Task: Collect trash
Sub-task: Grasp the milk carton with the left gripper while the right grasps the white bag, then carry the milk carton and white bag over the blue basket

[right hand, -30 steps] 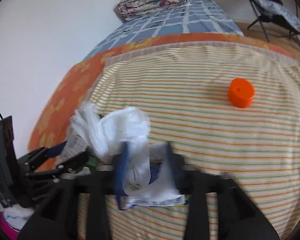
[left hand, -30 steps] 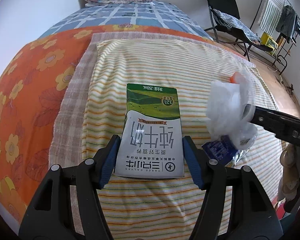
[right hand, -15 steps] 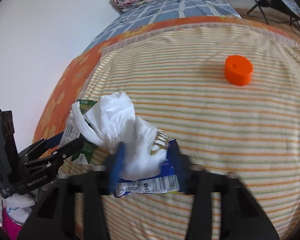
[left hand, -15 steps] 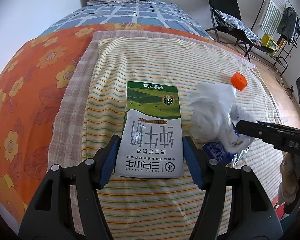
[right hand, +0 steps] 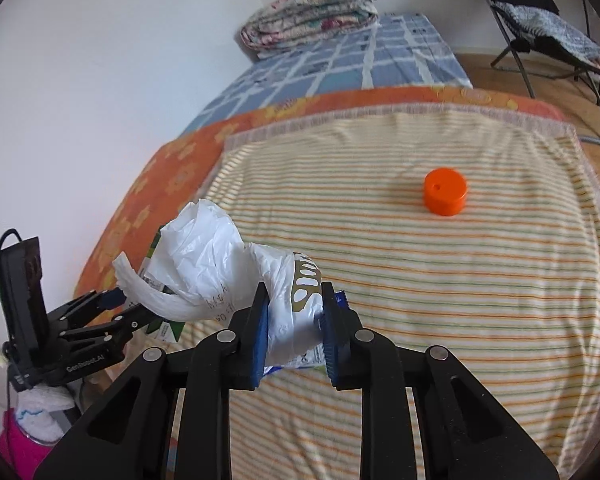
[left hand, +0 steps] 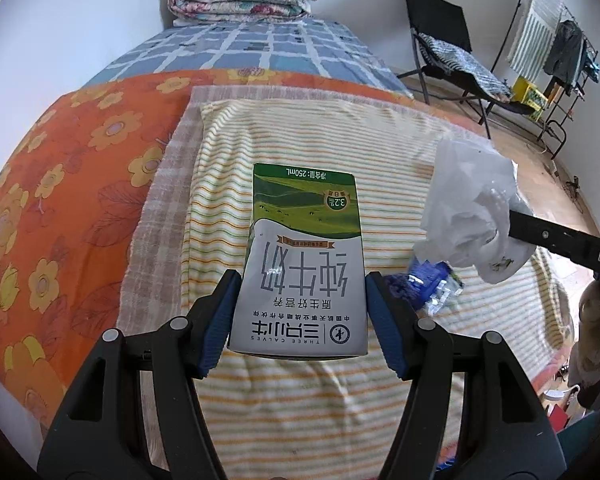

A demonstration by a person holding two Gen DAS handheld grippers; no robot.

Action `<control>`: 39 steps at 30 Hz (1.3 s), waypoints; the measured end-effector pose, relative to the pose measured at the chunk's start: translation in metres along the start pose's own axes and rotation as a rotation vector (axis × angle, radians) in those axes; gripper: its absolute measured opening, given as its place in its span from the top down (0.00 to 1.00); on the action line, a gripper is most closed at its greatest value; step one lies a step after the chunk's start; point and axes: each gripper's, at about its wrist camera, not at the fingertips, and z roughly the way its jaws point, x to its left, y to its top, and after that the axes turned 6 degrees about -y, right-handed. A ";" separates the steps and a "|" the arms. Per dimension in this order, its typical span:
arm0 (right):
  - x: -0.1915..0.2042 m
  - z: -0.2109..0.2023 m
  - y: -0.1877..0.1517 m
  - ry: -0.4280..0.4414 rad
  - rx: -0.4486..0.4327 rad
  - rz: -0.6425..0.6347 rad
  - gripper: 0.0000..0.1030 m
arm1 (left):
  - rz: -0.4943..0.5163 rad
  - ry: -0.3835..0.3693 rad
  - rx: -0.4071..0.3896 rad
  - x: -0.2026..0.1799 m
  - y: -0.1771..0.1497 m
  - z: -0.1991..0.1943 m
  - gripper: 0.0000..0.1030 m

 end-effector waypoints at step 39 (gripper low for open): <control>0.000 -0.159 -0.153 0.063 -0.140 -0.044 0.79 | 0.100 -0.121 -0.003 -0.101 -0.168 -0.127 0.37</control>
